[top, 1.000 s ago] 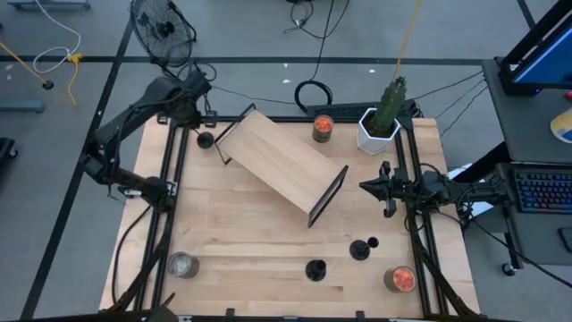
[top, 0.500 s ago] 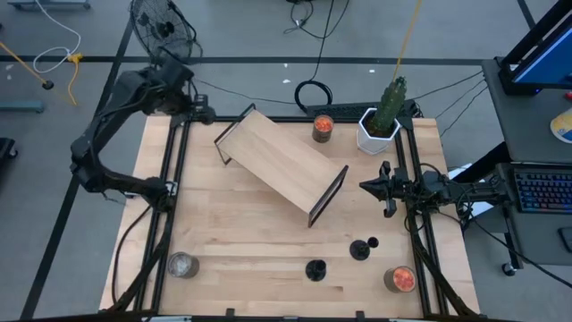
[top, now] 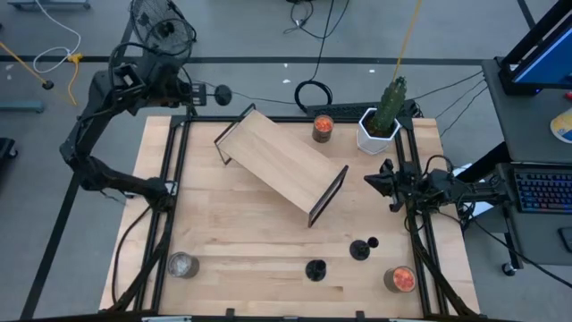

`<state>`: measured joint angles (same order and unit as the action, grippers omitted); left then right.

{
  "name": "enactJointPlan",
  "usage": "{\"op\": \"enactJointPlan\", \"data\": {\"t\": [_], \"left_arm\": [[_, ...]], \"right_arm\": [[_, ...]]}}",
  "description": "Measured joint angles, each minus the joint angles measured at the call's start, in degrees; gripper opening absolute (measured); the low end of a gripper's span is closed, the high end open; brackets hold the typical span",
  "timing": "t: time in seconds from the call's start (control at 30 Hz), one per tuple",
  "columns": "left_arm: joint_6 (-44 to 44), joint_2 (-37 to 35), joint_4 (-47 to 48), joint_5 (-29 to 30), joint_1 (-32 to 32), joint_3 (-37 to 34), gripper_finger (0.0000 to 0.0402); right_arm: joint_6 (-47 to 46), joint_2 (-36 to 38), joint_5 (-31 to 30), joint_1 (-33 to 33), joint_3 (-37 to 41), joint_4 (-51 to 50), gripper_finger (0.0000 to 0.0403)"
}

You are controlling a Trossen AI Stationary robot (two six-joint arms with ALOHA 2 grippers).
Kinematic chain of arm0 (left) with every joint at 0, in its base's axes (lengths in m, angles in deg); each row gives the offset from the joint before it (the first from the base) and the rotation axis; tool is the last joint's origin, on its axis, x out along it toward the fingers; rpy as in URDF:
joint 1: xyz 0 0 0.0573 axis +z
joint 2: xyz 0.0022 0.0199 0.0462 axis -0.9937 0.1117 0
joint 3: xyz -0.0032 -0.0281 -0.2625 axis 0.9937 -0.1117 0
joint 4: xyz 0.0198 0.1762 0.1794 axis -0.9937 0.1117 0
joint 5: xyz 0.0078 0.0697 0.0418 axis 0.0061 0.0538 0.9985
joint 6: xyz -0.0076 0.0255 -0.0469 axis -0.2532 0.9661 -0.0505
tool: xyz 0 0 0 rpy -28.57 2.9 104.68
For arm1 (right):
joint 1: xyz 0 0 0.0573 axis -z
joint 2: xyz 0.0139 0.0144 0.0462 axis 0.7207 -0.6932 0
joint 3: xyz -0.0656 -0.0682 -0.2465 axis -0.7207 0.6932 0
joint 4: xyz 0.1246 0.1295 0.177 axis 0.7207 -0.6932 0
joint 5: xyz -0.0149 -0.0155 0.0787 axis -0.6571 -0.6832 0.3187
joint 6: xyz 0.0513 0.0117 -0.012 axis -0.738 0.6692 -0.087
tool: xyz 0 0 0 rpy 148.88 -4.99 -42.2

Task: Pick & Place candle stick holders
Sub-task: Put the top black candle holder on the shelf

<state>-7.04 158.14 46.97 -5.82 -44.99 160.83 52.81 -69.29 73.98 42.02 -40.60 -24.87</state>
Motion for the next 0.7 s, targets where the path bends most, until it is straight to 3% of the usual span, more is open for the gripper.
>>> {"op": "enactJointPlan", "data": {"t": [0.33, 0.43, 0.7], "left_arm": [[0.7, 3.1, -8.4, -4.9, -9.2, 0.0, 0.0013], [0.7, 4.3, -9.3, -4.9, -11.5, 0.0, 0.0013], [0.4, 7.0, -14.0, -7.6, -16.5, 0.0, 0.0013]], "right_arm": [[5.9, 0.0, -0.2, 0.0, 0.0, 6.3, 0.0], [3.8, 0.0, -0.2, 0.0, 0.0, 7.6, 0.0], [-1.9, -0.7, -7.4, 0.0, 0.0, 10.6, 0.0]]}}
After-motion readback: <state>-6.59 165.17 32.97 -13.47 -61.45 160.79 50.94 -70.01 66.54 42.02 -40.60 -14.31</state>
